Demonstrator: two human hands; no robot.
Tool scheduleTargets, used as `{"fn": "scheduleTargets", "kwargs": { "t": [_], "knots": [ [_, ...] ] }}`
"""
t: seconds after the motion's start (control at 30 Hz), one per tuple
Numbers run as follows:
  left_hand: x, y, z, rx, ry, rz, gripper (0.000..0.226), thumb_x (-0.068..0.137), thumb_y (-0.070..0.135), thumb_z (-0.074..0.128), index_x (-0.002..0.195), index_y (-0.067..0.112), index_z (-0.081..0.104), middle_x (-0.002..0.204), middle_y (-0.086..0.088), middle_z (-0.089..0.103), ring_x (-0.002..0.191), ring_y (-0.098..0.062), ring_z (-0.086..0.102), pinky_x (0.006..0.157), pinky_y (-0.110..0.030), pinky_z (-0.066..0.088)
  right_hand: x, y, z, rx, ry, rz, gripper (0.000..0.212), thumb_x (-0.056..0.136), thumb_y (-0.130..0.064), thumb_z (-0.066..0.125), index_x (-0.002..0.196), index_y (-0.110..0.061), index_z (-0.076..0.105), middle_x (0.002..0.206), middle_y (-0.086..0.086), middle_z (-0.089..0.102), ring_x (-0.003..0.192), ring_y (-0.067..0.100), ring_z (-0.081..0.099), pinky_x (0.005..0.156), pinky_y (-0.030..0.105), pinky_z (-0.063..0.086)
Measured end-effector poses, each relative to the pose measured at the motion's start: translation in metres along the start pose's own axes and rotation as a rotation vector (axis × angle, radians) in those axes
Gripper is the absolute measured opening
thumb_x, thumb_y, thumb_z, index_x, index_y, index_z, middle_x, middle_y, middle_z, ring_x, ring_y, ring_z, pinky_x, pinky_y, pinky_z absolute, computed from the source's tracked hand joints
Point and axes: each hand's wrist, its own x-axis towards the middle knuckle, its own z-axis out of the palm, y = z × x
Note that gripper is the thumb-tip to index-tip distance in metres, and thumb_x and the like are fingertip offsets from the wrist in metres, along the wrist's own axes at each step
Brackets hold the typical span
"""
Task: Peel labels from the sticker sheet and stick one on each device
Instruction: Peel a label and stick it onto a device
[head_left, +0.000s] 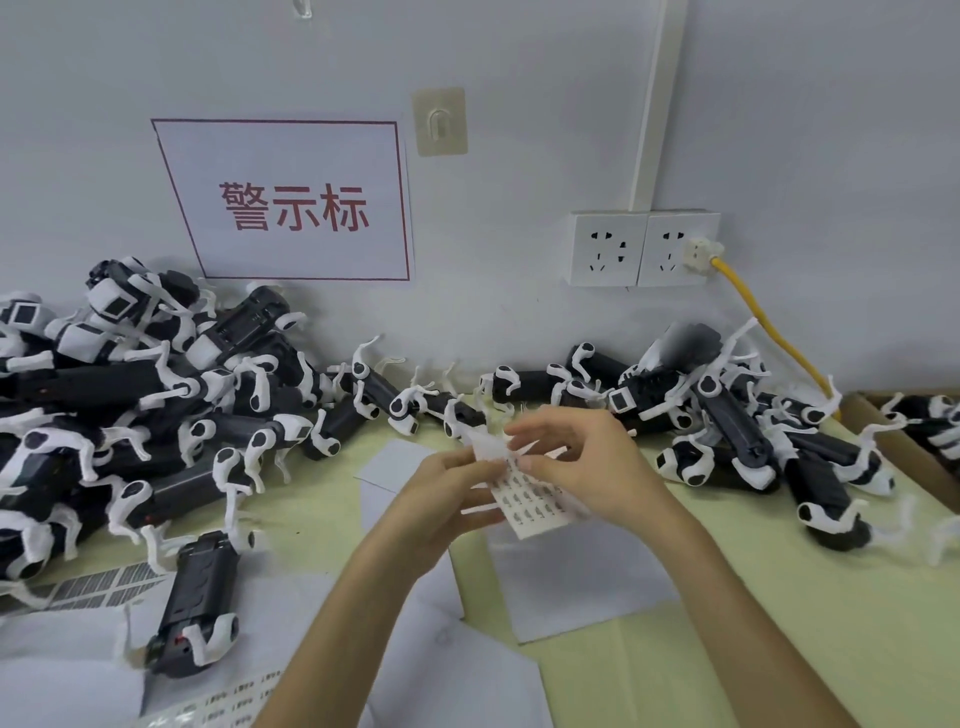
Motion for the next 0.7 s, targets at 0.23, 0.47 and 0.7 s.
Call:
{"fn": "scheduleTargets", "kwargs": {
  "t": [0.23,0.47,0.7],
  "knots": [
    [-0.001,0.001,0.007,-0.420,-0.003,0.038,0.032,0.100,0.009,0.044,0.123,0.001,0.065,0.119,-0.020,0.073,0.102,-0.030,0.074,0.081,-0.039,0.061,0.000,0.006,-0.002,-0.127,0.109,0.007,0.032,0.078,-0.024,0.087,0.107,-0.031,0.076,0.107,-0.020,0.069,0.095,-0.005,0.062,0.075,0.005,0.039],
    [-0.003,0.009,0.011,-0.502,0.033,0.153,0.034,0.105,0.014,0.043,0.136,0.012,0.059,0.124,-0.014,0.073,0.113,-0.028,0.071,0.088,-0.042,0.059,0.001,-0.004,0.000,-0.101,0.270,-0.166,0.030,0.077,-0.020,0.087,0.104,-0.028,0.078,0.106,-0.022,0.072,0.102,-0.005,0.064,0.084,0.006,0.042],
    [-0.005,0.013,0.013,-0.508,0.018,0.176,0.032,0.107,0.013,0.042,0.133,0.013,0.061,0.121,-0.012,0.074,0.107,-0.024,0.074,0.079,-0.036,0.063,-0.001,-0.005,0.000,-0.103,0.301,-0.229,0.026,0.074,-0.018,0.089,0.095,-0.030,0.078,0.104,-0.018,0.072,0.103,-0.004,0.063,0.084,0.005,0.040]
  ]
}}
